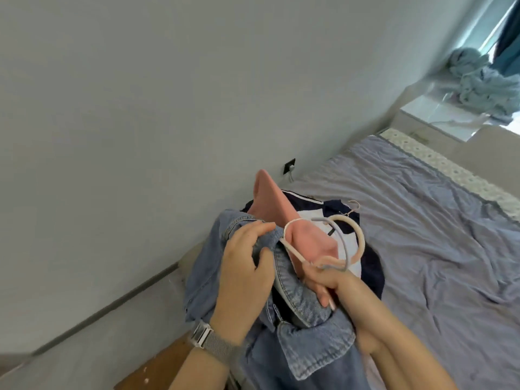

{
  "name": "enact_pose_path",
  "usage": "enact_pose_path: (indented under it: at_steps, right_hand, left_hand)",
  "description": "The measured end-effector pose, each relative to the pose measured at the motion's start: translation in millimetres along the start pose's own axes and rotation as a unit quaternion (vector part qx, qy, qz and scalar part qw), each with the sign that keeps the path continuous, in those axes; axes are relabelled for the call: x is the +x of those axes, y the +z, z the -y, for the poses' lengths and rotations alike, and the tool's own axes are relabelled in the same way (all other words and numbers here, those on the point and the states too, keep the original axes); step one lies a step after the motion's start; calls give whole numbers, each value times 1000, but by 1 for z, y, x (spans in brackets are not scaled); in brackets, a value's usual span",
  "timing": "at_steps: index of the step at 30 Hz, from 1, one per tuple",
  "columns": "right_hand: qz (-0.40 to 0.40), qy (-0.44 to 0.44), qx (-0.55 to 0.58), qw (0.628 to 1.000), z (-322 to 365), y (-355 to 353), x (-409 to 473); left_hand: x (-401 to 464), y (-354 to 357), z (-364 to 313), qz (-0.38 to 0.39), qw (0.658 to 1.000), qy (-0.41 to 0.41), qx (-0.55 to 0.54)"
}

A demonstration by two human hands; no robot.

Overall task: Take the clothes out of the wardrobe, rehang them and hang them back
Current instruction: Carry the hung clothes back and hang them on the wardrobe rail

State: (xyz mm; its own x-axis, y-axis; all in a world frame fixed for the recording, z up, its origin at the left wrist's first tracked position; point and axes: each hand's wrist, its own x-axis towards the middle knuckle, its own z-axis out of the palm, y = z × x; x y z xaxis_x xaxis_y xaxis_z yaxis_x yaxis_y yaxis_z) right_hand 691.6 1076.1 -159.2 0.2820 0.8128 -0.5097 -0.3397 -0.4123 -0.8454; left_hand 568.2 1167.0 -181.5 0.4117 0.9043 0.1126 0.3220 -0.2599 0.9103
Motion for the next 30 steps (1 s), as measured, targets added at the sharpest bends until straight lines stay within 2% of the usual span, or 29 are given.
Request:
enact_pose_path:
  at_steps: [3,6,8,13,18,20,23,26,30]
  right_hand:
    - [55,-16,5,998,7,48,-9]
    - [110,-39,-75,990,12,109,-15]
    - [163,-42,-111,979,8,154,-33]
    - [291,-26,-189,937,-33,274,-127]
    - [390,57,-232,889,-126,347,-245]
    - [420,142,-215,870,-162,367,-296]
    - [443,192,-213,849,-204,389,-358]
    - [450,220,-215,838,-237,406,-415]
    - [484,246,-239,805,-275,420,-482]
  left_hand:
    - [-22,-51,-10,-34,999,1,4]
    - [-57,-104,-8,-32,998,34,41]
    - [-93,-142,-1,-80,995,30,58]
    - [-231,-240,13,-239,967,-55,66]
    - [-410,-292,18,-347,919,-163,95]
    - [-485,-297,15,-388,893,-218,70]
    - [-583,-293,8,-440,850,-287,-31]
    - [-648,-282,-6,-479,816,-300,-123]
    - [-706,-272,-24,-553,749,-340,-130]
